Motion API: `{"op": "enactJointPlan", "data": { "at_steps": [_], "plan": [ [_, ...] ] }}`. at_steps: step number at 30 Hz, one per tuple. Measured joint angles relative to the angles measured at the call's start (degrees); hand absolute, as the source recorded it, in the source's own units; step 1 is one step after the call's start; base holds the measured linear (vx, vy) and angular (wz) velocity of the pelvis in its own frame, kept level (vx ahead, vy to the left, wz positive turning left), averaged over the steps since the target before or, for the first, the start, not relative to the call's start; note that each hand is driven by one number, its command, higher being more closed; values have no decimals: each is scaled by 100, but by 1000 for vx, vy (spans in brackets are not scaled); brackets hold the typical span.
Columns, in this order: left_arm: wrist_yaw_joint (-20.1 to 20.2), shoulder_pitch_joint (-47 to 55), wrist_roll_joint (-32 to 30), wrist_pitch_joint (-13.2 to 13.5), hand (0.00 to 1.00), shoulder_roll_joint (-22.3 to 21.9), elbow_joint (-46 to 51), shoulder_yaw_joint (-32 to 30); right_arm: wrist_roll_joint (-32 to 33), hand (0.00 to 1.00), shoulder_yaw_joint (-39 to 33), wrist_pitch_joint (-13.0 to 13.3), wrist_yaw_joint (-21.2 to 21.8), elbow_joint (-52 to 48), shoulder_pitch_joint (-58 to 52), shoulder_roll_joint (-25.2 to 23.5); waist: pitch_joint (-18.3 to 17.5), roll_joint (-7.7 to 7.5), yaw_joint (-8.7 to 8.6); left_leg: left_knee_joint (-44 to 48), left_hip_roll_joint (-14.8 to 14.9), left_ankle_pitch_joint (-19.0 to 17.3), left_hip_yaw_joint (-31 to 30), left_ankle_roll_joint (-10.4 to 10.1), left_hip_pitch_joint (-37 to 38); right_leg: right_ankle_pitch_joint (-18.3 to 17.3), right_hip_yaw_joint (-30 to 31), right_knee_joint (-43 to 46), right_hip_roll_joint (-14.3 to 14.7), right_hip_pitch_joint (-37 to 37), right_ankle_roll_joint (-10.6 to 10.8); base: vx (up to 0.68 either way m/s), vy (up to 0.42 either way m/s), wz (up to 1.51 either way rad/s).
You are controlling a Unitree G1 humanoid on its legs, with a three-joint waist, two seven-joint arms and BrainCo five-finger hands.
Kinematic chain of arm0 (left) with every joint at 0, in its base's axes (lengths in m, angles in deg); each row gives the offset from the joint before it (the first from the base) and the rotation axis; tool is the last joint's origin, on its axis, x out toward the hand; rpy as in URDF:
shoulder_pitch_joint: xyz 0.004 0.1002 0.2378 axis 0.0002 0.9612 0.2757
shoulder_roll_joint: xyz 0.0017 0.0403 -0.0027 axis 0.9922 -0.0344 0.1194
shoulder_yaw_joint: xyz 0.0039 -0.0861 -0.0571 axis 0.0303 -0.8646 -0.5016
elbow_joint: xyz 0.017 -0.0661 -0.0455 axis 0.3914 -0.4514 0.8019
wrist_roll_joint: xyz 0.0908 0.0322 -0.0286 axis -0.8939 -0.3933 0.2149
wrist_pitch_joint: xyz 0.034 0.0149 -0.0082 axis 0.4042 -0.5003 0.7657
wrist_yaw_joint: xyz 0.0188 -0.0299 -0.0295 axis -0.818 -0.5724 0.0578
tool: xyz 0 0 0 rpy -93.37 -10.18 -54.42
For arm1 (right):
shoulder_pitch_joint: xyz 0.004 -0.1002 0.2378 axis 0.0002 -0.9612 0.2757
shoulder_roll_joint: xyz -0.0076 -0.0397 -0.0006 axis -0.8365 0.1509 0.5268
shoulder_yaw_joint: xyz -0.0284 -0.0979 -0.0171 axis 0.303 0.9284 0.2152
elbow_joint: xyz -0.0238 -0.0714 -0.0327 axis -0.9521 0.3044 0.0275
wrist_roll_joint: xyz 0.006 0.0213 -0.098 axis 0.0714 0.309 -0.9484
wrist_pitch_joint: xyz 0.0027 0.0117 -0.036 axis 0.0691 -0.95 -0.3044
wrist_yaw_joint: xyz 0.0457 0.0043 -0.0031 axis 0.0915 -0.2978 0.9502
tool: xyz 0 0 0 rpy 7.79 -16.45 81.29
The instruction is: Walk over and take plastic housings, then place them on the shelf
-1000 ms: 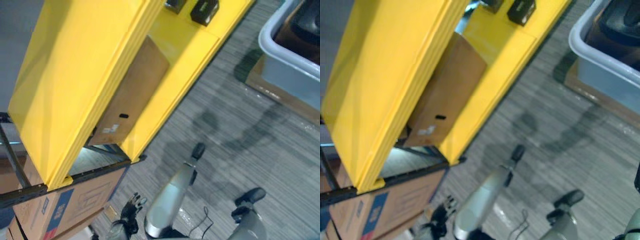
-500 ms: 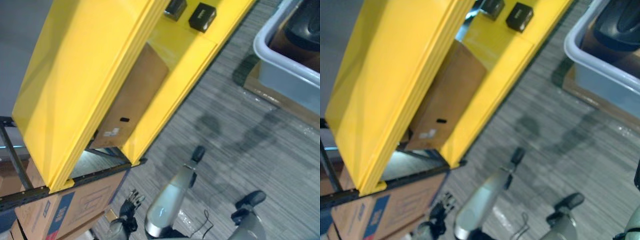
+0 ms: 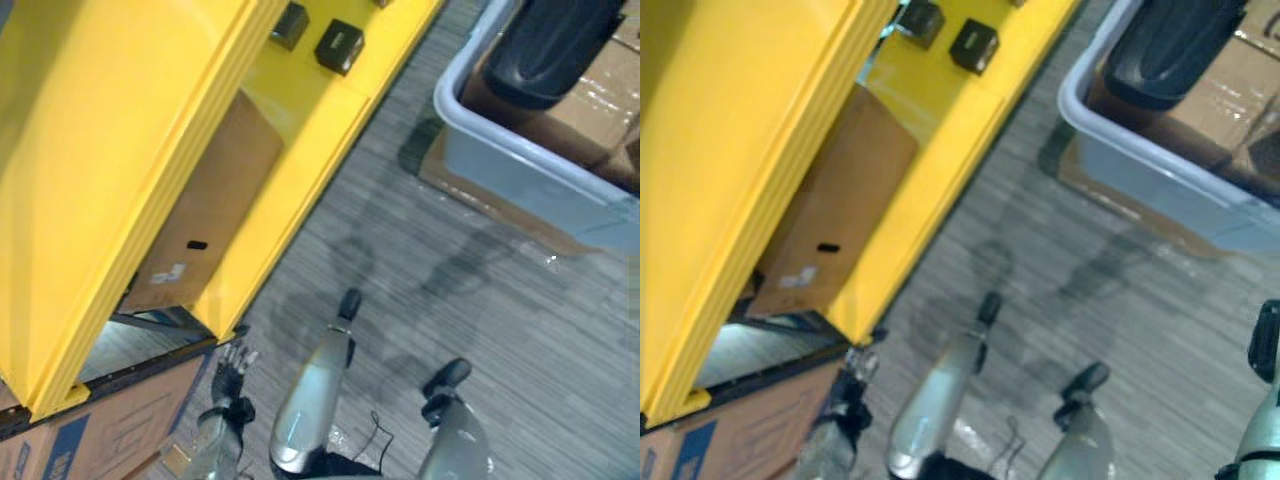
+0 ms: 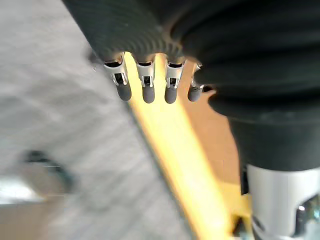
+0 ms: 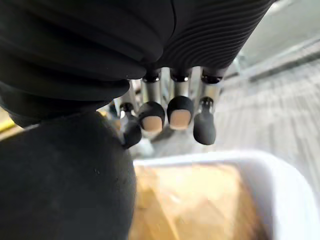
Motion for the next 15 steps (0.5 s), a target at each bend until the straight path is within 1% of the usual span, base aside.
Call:
{"op": "enactJointPlan", "data": {
  "at_steps": [1,2,4,6,7,8,10,11,12,14,15],
  "plan": [
    [-205,3,-75,18,0,98,479,-178,-87,100,-64,42,-5,-161,-66,-51,37,-63,-72,-24,26,1,-9,-3,91,1,-21,-43,52,106,1,-15,-44,0],
    [-302,5,-91,25,0,166,720,-269,-162,100,-118,43,-8,-261,-111,-104,42,-108,-106,-42,44,4,-5,-7,128,2,-21,-56,75,141,0,-5,-61,-2],
    [-616,-3,-469,98,0,407,1676,-665,-267,100,-181,54,-15,-587,-281,-322,54,-306,-228,-132,114,20,-1,-36,311,6,-37,-145,138,318,-5,-1,-60,-3],
    [-775,-26,-766,91,0,590,2251,-817,-320,100,-273,54,-15,-820,-418,-462,48,-416,-279,-193,153,33,14,-56,438,16,-38,-213,179,448,-19,2,-51,-3],
    [-847,-39,-959,71,0,732,2675,-859,-447,100,-353,57,-15,-976,-547,-567,33,-506,-304,-226,180,34,39,-59,526,19,-36,-253,204,528,-22,5,-41,-2],
    [-868,-58,-1081,20,0,829,2960,-860,-552,100,-396,60,-15,-1068,-624,-632,31,-559,-333,-286,188,46,46,-76,618,20,-37,-280,212,605,-23,-11,-39,-2],
    [-884,-150,-1399,-188,0,954,3427,-858,-766,100,-411,73,-4,-1279,-738,-737,2,-656,-386,-399,211,69,93,-105,773,71,-30,-403,244,734,-35,-16,-26,-6],
    [-862,-222,-1478,-365,0,1051,3612,-847,-915,100,-524,136,9,-1484,-817,-821,1,-686,-430,-421,243,71,107,-108,838,123,-29,-503,288,830,-45,-10,-15,-11],
    [-830,-279,-1564,-448,0,1087,3685,-848,-1008,100,-582,168,15,-1587,-867,-860,5,-711,-442,-460,255,81,120,-125,888,141,-24,-548,305,873,-49,-14,-24,-9],
    [-687,-488,-1841,-876,0,1273,4006,-837,-1420,100,-641,304,103,-2016,-1105,-1006,-46,-830,-512,-633,302,156,146,-154,1056,198,-19,-687,370,1007,-63,-19,-40,-6],
    [-626,-544,-1847,-974,0,1334,4067,-829,-1544,100,-654,343,125,-2136,-1176,-1064,-69,-872,-540,-678,313,173,153,-164,1098,202,-17,-708,381,1035,-68,-2,-46,-6]
  ]
}}
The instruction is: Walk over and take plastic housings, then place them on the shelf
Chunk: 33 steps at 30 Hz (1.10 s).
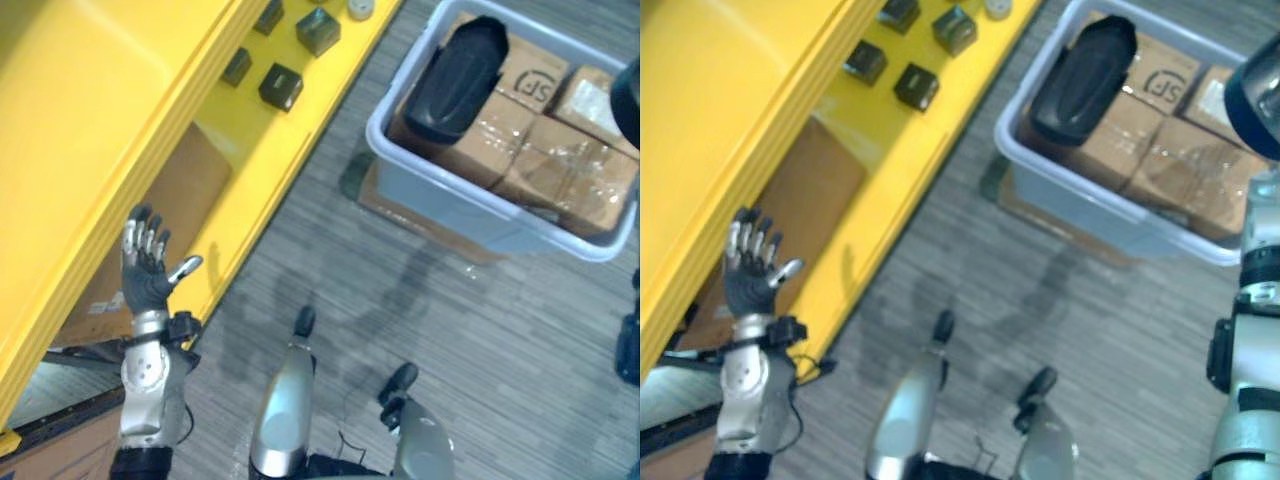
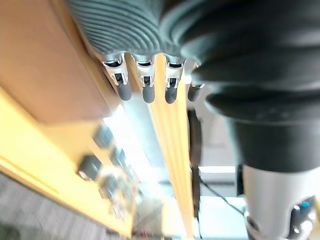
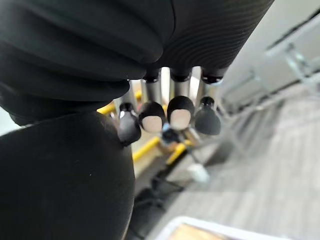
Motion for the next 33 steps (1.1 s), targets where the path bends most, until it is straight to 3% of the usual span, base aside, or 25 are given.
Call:
{"op": "enactJointPlan", "data": {
  "at_steps": [6,9,13,19,22,26,30,33],
  "plan": [
    [542,-589,-229,-954,0,319,56,193,-984,100,-157,655,137,-1410,-895,-528,-452,-464,-208,-325,119,63,226,-37,347,210,150,-355,138,221,-4,22,-15,-17],
    [944,-938,-98,-1582,0,431,-81,303,-1495,100,-186,1002,265,-2067,-1388,-833,-880,-697,-351,-496,185,90,320,-64,505,316,188,-439,195,276,-16,26,-4,-14],
    [1195,-1281,544,-2202,0,427,-632,509,-1853,100,-181,1341,415,-2296,-1518,-864,-1180,-784,-376,-737,246,79,546,-78,827,395,318,-576,267,458,-50,-16,0,-18],
    [1183,-1284,1585,-2798,0,312,-1307,736,-2519,100,113,1810,765,-2870,-1859,-1071,-1523,-842,-515,-1362,440,395,876,-137,1253,409,365,-755,407,595,-79,-17,-30,-7],
    [1120,-1287,2282,-2946,0,57,-1577,765,-2862,100,385,1981,993,-3013,-2000,-1194,-1591,-844,-590,-1589,424,552,914,-120,1400,411,379,-815,420,650,-83,4,-5,-3],
    [1023,-1289,2629,-2939,0,-17,-1894,910,-3154,100,563,2146,1249,-3056,-2092,-1358,-1658,-852,-650,-1589,387,606,934,-134,1449,422,387,-851,425,704,-98,0,0,0],
    [791,-1293,2959,-2887,0,-154,-2133,928,-3373,100,688,2317,1373,-3057,-2150,-1436,-1807,-851,-659,-1615,358,605,944,-134,1502,429,387,-941,414,806,-102,0,0,0],
    [635,-1308,2934,-2682,0,-157,-2308,930,-3497,100,794,2540,1473,-3070,-2207,-1465,-1880,-848,-670,-1621,367,605,951,-136,1555,429,391,-953,426,853,-102,-9,-4,-2]
  ]
}}
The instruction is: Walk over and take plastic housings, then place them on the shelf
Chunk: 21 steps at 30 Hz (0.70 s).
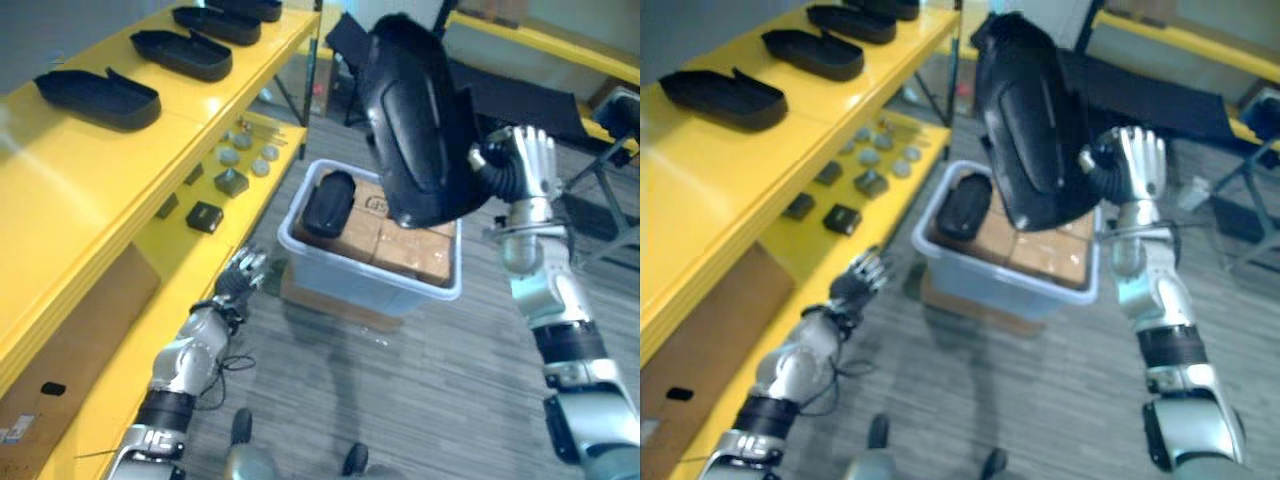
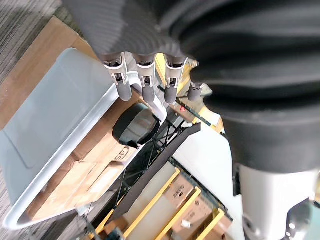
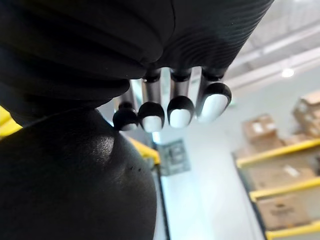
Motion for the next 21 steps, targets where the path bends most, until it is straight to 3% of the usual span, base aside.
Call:
{"op": "enactJointPlan", "data": {
  "at_steps": [3,14,21],
  "plan": [
    [-80,-63,-44,42,0,-40,-66,1,-105,100,154,243,54,-51,-67,-36,-4,-5,0,-3,-4,5,80,1,42,23,72,-10,-9,-2,-1,-27,0,-9],
    [-214,-331,-25,141,0,-219,-486,219,-333,100,632,698,342,-123,-454,-501,-89,-70,-84,-4,-29,40,101,14,38,104,84,-97,-19,6,9,-6,0,-1],
    [-207,-470,72,135,0,-312,-682,361,-344,100,1007,815,385,-226,-503,-703,-90,-68,-121,-4,-33,60,100,22,36,120,84,-112,-23,3,11,-23,-2,0]
  ]
}}
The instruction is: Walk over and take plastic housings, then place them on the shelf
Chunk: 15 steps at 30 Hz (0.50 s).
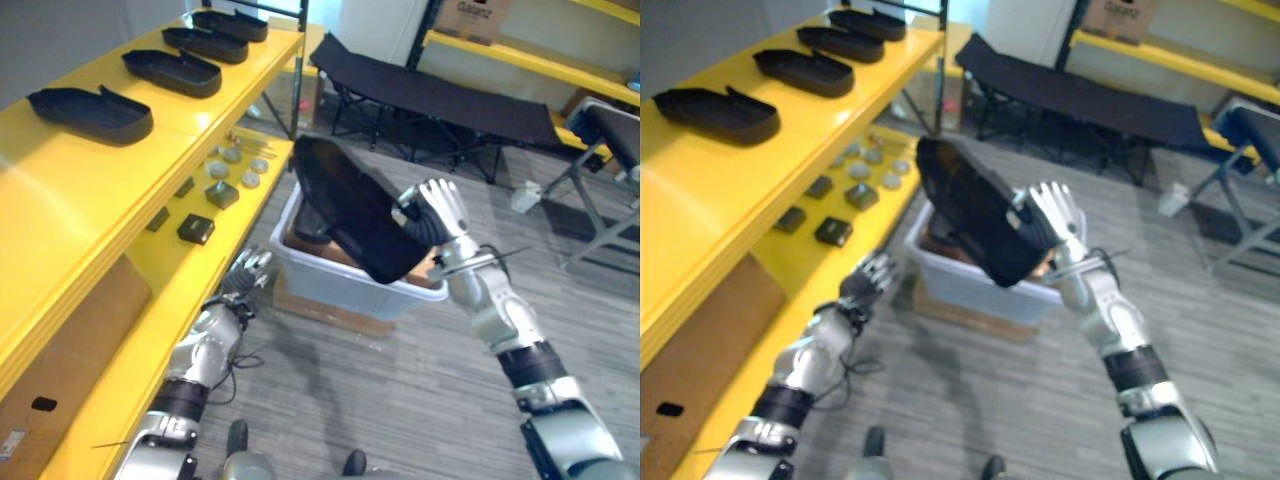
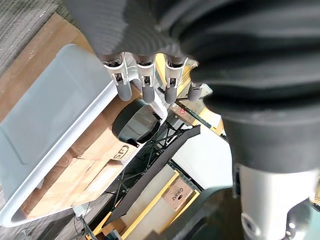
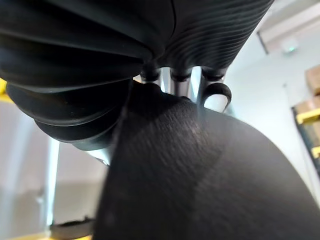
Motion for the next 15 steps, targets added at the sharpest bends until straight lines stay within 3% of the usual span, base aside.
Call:
{"op": "enactJointPlan", "data": {
  "at_steps": [11,15],
  "plan": [
    [87,-1,185,-160,0,-176,-40,299,-46,100,273,-48,-7,4,-31,-108,4,8,1,2,-21,3,-51,-1,-31,2,-17,-13,-7,-3,2,0,0,0],
    [177,-1,293,-183,0,-280,-40,461,-36,100,319,-47,-18,18,-31,-108,-43,100,-2,3,-39,7,-144,4,-78,-2,-51,-15,-13,-11,6,-2,-3,7]
  ]
}}
